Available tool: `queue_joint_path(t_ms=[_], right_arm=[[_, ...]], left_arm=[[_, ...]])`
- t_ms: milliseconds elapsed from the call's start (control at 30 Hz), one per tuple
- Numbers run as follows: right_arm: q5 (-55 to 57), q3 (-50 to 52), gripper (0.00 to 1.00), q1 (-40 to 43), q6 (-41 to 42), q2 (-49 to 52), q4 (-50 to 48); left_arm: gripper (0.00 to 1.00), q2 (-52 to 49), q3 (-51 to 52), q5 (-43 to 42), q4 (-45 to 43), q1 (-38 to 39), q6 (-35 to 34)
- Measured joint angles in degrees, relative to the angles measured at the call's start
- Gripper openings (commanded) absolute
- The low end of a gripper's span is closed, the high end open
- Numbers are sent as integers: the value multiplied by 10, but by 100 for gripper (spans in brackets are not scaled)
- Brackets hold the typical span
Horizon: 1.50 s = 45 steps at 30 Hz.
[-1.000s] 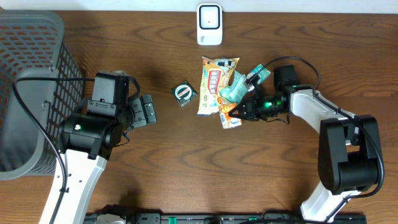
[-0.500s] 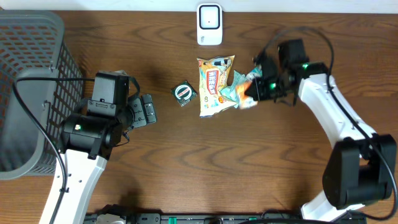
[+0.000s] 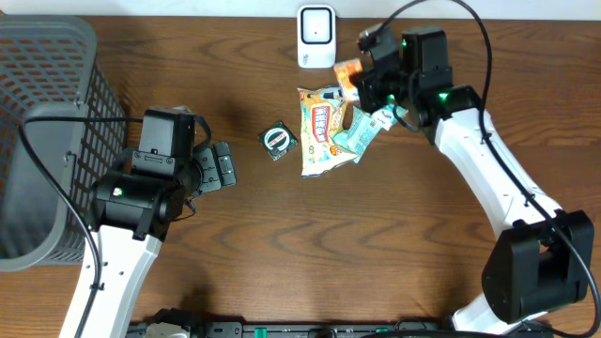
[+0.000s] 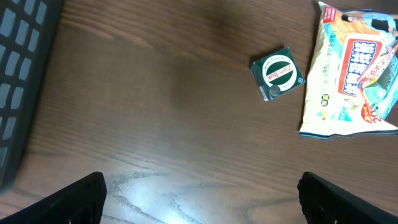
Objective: Scan the item barcode
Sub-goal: 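Hold the orange pack's barcode under the white scanner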
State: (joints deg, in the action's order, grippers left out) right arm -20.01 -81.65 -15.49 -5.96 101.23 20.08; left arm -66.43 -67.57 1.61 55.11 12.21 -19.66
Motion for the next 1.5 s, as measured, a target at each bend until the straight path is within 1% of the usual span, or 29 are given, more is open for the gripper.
queue_joint_path(t_ms=[133, 300, 467, 567, 767, 1000, 1100, 1167, 1200, 1233, 1367, 1433, 1500], right_arm=[[20, 0, 1, -2, 7, 0, -36], [34, -20, 1, -2, 13, 0, -50], [42, -97, 1, -2, 13, 8, -56], [45, -163, 1, -2, 9, 26, -59], [45, -303, 1, -2, 7, 117, -52], [49, -469, 1, -2, -8, 268, -18], [78, -504, 1, -4, -43, 310, -15], [122, -508, 1, -11, -95, 331, -16], [161, -513, 1, -20, -146, 344, -25], [168, -514, 1, -22, -155, 346, -27], [257, -518, 1, -53, -282, 382, -52], [296, -519, 1, -71, -336, 403, -63], [322, -519, 1, -85, -372, 425, -68]], left_arm=[[98, 0, 0, 0, 0, 0, 0], [98, 0, 0, 0, 0, 0, 0], [98, 0, 0, 0, 0, 0, 0], [98, 0, 0, 0, 0, 0, 0], [98, 0, 0, 0, 0, 0, 0], [98, -1, 0, 0, 0, 0, 0], [98, -1, 0, 0, 0, 0, 0], [98, -1, 0, 0, 0, 0, 0], [97, -1, 0, 0, 0, 0, 0], [98, -1, 0, 0, 0, 0, 0], [98, -1, 0, 0, 0, 0, 0], [98, -1, 0, 0, 0, 0, 0], [98, -1, 0, 0, 0, 0, 0]])
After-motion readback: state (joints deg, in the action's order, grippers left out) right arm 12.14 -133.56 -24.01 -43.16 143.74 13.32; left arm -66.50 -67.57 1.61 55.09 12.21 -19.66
